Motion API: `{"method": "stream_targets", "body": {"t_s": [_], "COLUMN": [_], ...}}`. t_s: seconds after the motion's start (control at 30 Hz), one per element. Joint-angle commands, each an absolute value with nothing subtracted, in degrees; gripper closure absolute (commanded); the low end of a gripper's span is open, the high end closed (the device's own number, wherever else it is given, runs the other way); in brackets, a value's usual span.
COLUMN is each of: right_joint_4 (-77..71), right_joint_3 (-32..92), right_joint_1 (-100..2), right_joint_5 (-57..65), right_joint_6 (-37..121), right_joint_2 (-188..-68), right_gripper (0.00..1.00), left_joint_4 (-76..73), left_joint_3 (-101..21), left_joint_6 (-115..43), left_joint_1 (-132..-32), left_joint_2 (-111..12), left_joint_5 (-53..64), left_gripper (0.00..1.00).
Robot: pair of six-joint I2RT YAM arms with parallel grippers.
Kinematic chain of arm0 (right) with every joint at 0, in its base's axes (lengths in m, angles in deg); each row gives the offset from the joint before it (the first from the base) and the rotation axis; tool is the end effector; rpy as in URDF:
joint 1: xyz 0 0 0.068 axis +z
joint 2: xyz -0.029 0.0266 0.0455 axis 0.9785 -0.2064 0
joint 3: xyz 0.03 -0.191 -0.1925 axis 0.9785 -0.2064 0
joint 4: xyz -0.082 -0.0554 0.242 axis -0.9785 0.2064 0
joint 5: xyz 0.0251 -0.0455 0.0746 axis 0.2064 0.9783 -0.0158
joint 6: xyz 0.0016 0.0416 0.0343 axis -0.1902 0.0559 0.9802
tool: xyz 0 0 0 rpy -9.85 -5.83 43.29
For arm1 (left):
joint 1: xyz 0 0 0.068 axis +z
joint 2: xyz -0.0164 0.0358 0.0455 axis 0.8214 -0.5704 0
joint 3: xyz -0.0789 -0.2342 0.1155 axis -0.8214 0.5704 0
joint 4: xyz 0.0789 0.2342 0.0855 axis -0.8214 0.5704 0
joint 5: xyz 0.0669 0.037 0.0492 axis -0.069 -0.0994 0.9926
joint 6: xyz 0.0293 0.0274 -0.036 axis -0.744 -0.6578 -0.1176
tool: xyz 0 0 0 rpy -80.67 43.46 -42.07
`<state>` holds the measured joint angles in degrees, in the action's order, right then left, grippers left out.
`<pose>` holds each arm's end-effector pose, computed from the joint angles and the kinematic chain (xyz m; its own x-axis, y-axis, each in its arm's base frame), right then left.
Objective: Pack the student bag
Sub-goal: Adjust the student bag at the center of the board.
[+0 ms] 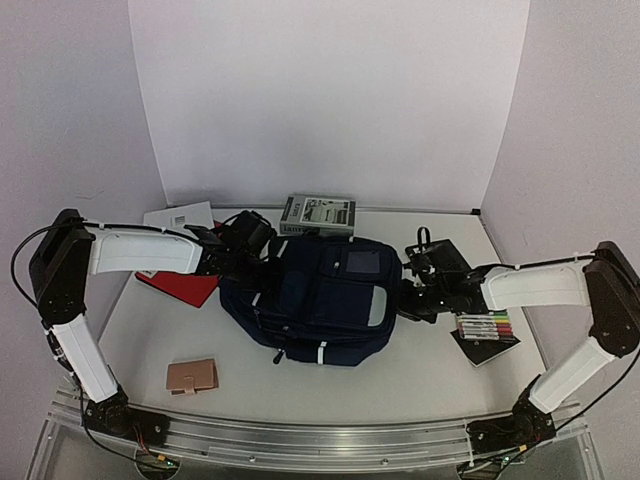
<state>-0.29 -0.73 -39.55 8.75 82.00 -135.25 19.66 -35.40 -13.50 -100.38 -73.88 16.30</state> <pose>0.2395 0.1928 0.1732 -0.8607 0.2424 -0.4477 -0.0317 0.8521 0.5224 0.2641 -0.2632 0.2075 -0.8415 0.0477 -0.5381 0.2585 0.9103 -0.3235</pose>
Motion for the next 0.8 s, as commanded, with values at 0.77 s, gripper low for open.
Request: {"method": "stream_targets", "body": {"t_s": [0.77], "right_joint_4": [8.72], "right_joint_3": [11.40], "right_joint_1": [-33.21], "right_joint_5": [9.56], "right_joint_6": [79.68], "right_joint_2": [-139.05], "right_gripper": [0.58], "left_joint_4": [14.07], "left_joint_3": [-31.74], "left_joint_6": [-12.21], "left_joint_1": [-97.41], "left_joint_2": [-73.48], "left_joint_5": [14.61], "left_gripper": [0.95]}}
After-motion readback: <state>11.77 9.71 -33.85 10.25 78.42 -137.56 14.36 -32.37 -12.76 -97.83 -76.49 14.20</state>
